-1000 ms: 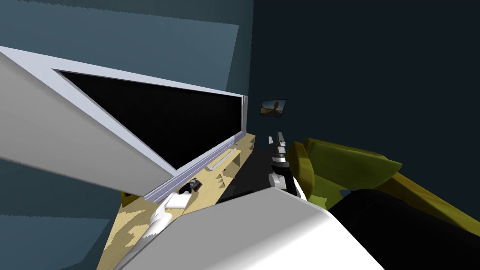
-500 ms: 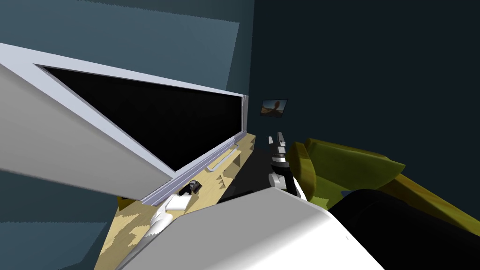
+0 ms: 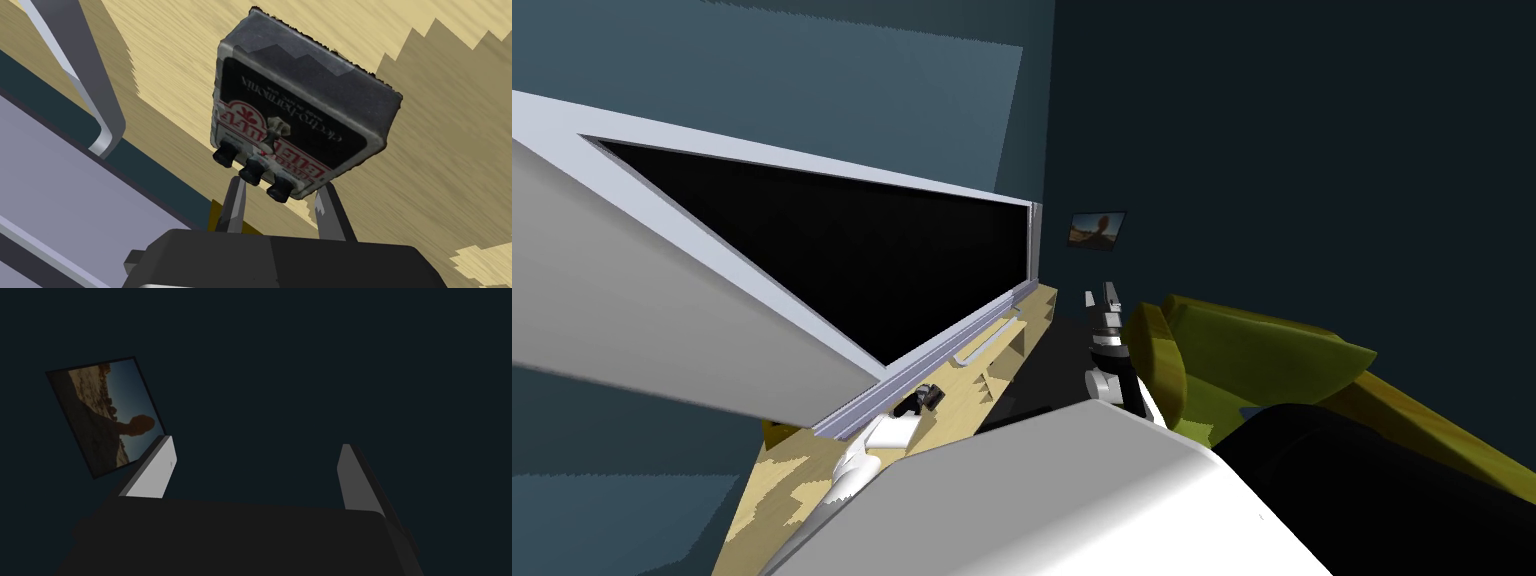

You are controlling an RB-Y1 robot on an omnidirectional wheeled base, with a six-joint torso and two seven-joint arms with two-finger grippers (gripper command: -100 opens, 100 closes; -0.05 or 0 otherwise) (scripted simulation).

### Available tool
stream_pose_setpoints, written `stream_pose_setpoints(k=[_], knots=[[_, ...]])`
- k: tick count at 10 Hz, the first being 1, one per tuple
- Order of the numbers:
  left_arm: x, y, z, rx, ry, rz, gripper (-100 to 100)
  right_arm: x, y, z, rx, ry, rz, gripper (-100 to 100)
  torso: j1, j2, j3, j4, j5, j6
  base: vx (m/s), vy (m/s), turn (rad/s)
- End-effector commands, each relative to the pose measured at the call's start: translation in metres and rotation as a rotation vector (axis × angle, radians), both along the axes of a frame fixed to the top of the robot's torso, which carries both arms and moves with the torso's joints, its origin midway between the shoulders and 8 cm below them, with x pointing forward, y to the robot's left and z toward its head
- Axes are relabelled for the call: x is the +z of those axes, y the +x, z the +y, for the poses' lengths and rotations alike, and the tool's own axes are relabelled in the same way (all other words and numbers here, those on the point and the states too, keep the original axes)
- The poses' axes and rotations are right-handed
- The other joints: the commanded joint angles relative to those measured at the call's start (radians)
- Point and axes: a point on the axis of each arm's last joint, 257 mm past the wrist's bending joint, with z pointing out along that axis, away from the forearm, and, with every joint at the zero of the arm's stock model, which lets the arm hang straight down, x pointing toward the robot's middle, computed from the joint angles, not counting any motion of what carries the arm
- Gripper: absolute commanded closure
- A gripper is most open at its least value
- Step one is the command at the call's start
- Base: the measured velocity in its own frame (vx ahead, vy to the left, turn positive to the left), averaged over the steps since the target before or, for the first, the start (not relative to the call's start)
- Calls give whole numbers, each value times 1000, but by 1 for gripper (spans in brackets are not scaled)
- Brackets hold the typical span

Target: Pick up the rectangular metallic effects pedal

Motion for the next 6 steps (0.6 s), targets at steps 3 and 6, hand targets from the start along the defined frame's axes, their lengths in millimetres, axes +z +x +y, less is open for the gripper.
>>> stream_pose_setpoints(k=[3, 6], knots=[[13, 6, -3, -5, 1, 0, 100, 0, 0, 0, 0, 0, 0, 0, -2, 3, 2, 1, -1, 0, -47, -16, 13], [14, 6, -4, -5, 1, 1, 0, 0, 0, 0, 0, 0, 0, 0, -1, 2, 1, 1, -1, 0, -23, -5, 5]])
